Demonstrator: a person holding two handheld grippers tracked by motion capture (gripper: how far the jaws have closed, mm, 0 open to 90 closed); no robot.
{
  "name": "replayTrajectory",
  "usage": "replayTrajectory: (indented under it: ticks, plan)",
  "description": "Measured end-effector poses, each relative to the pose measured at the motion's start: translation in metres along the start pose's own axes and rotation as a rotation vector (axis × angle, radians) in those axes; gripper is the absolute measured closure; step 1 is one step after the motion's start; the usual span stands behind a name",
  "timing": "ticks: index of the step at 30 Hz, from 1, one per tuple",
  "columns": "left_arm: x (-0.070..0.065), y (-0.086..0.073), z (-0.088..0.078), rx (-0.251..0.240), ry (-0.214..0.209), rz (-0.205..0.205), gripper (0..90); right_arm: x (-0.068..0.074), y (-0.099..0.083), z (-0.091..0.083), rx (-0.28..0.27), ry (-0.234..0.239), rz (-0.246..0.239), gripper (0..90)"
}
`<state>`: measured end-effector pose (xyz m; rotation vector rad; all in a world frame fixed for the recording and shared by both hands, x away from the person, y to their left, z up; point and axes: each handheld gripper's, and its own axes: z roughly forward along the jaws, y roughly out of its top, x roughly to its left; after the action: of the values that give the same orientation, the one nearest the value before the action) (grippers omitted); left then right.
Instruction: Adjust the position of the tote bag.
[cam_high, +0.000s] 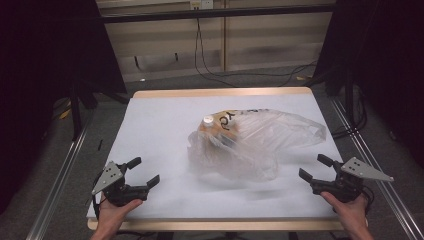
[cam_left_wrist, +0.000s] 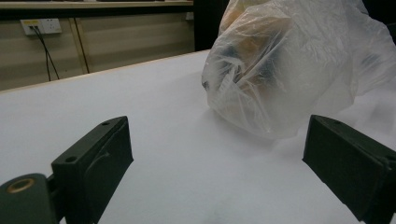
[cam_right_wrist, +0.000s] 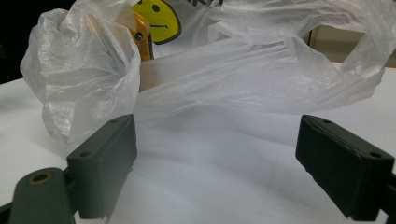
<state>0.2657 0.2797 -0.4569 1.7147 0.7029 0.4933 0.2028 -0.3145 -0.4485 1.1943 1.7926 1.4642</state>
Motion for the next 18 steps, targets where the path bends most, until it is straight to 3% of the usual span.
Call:
replayTrajectory:
  ticks: [8, 10, 18]
  plan:
    - [-0.004, 0.001, 0.001, 0.086, -0.016, -0.025, 17.3, 0.000, 0.001, 0.002, 0.038, 0.035, 0.003, 18.8]
    - [-0.004, 0.003, 0.000, 0.094, -0.062, -0.028, 22.2, 0.000, 0.001, 0.002, 0.043, 0.039, -0.004, 18.8]
    - [-0.014, 0.009, 0.005, 0.127, -0.129, -0.024, 26.6, -0.001, 0.003, 0.004, 0.071, 0.058, -0.016, 24.4]
